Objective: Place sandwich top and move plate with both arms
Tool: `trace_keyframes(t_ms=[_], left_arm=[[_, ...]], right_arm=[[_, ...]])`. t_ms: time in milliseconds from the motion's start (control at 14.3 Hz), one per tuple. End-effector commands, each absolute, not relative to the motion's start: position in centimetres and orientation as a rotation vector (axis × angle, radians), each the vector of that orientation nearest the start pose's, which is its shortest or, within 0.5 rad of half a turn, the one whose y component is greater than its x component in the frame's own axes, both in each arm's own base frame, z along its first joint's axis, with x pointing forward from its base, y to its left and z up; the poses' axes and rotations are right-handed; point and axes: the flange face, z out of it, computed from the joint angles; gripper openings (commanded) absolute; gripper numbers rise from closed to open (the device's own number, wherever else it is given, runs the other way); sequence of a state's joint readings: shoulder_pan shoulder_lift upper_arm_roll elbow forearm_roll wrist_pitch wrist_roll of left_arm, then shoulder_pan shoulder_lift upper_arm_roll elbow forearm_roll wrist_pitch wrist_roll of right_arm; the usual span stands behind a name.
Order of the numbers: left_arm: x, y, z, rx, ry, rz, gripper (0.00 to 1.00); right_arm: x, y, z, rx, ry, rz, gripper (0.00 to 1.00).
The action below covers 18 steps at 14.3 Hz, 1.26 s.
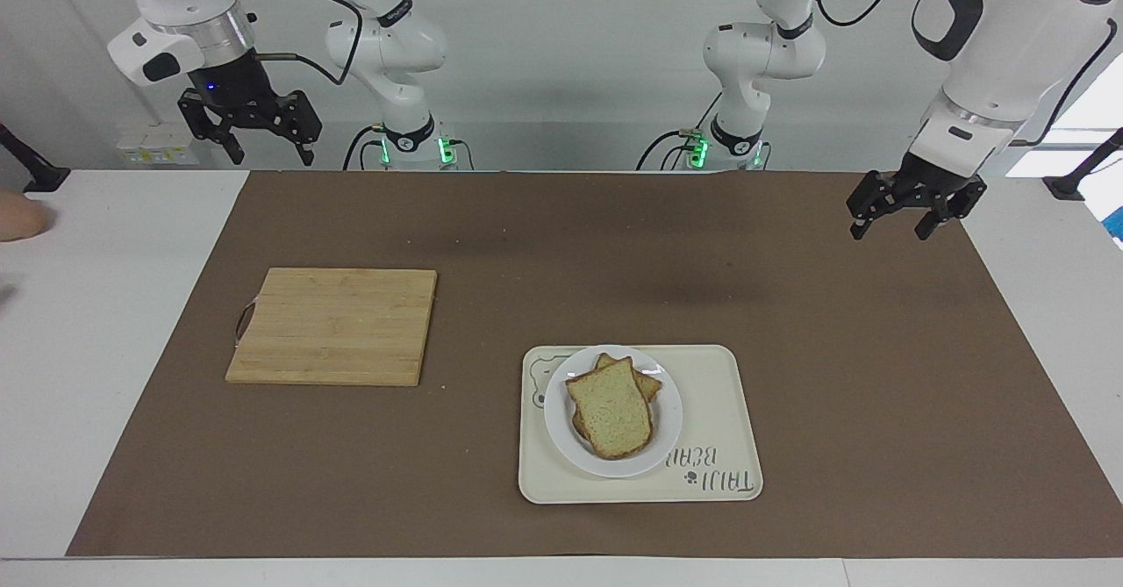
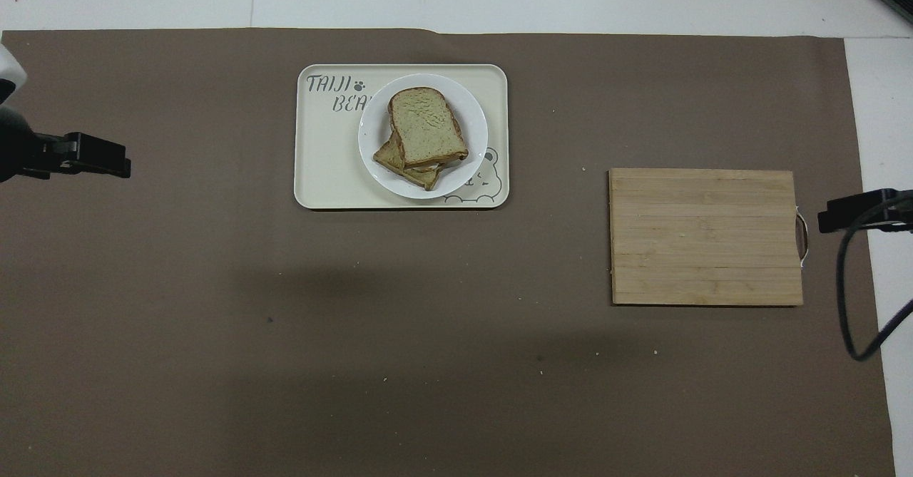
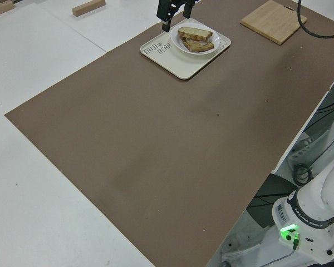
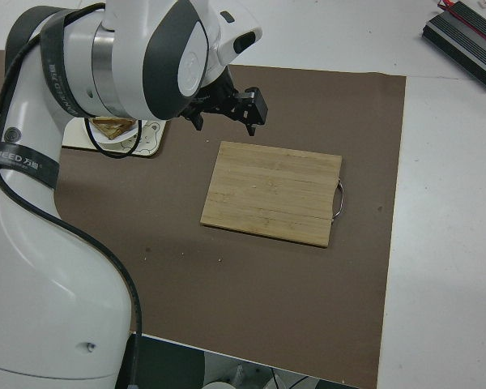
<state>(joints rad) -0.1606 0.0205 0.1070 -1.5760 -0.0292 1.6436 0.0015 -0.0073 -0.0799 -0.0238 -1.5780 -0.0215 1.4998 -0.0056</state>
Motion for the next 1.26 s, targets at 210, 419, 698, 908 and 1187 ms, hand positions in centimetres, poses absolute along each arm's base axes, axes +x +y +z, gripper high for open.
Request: trace_keyframes(t_ms=[210, 419, 698, 908, 1187], left_arm=[[54.6, -3.0, 64.8, -3.148, 0.127, 0.015, 1.0], [54.6, -2.2, 64.7, -3.153, 0.111, 0.022, 1.0], [54.5, -2.1, 64.6, -3.153, 0.106, 0.039, 1.0], [54.5, -2.1, 64.6, -3.153, 0.106, 0.041, 1.0], [54.4, -2.1, 64.5, -3.153, 0.108, 0.058, 1.0]], right_arm=[[52.2, -2.1, 65.6, -3.14, 0.022, -0.017, 1.0], [52.2, -2.1, 65.6, -3.14, 0.022, -0.017, 1.0], [52.2, -2.1, 65.6, -3.142, 0.022, -0.017, 1.0], [52.2, -2.1, 65.6, -3.14, 0.022, -0.017, 1.0], [52.2, -2.1, 65.6, -3.14, 0.022, -0.017, 1.0]])
